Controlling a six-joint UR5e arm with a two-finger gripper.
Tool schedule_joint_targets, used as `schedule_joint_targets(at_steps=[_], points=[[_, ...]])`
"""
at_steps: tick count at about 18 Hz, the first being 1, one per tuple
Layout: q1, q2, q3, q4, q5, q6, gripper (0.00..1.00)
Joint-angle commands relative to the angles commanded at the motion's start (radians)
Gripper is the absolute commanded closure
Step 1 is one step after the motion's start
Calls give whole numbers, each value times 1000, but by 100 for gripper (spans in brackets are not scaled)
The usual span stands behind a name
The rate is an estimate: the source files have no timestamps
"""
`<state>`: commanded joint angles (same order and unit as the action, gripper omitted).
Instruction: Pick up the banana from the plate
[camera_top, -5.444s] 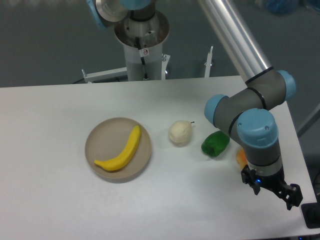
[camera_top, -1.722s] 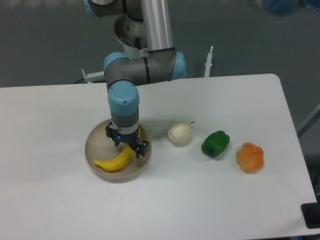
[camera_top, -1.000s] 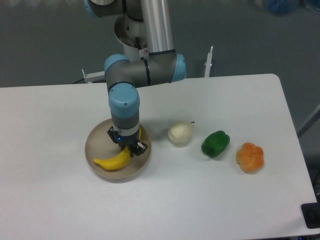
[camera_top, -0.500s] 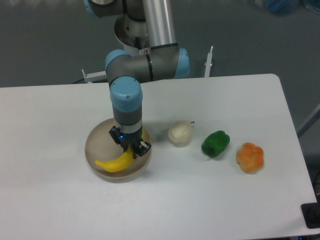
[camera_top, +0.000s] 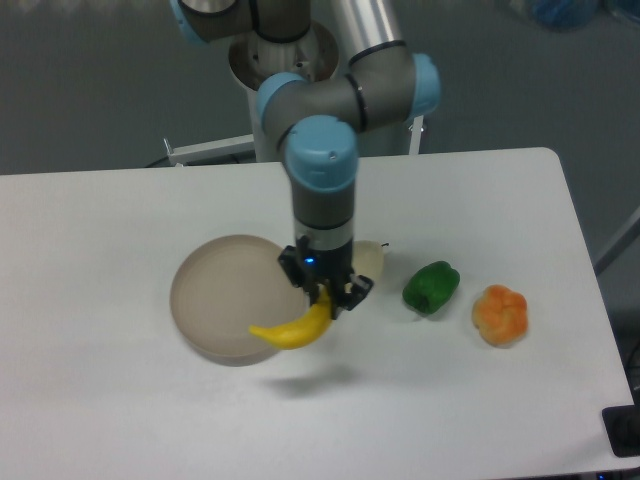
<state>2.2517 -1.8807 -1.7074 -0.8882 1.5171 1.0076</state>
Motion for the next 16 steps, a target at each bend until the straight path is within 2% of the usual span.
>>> schedule_joint_targets(at_steps=[5,12,16], points=[[46,-2,32,2,46,89,68],[49,-6,74,3,64,101,68],[63,-6,75,11,66,101,68]])
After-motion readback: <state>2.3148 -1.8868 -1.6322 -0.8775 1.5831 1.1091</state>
